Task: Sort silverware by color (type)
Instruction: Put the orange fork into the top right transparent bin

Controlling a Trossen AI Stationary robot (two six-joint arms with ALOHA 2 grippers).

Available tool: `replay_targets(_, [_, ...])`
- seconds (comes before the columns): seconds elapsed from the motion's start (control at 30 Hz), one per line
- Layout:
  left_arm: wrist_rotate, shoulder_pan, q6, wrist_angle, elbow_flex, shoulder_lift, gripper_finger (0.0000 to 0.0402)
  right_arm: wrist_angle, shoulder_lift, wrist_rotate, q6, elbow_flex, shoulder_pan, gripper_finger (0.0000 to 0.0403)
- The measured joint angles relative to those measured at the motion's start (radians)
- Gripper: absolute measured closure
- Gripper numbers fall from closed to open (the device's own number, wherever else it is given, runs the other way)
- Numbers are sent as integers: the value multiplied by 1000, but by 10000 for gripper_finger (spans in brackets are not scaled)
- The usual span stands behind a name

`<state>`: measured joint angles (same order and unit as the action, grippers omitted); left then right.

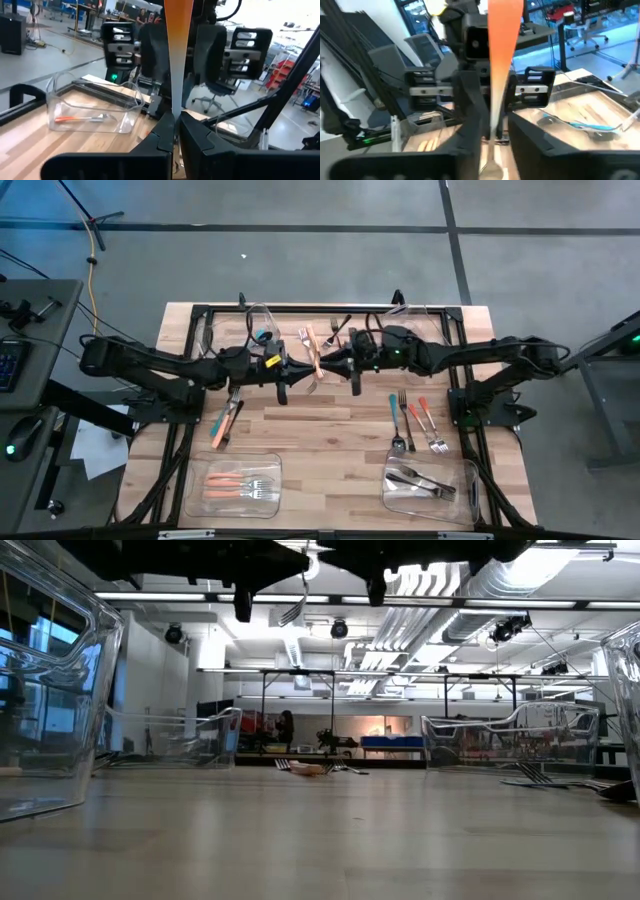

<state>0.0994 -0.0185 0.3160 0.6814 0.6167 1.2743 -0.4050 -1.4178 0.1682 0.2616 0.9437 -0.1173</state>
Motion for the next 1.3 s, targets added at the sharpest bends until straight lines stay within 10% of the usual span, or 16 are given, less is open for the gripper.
replay_targets(0.43, [10, 0, 22, 30, 0, 18, 399, -5, -41, 1, 22, 39, -7, 222])
replay_targets(1.3, [-2, -8, -30, 20, 44, 63, 398, -48, -64, 7, 28, 39, -7, 389])
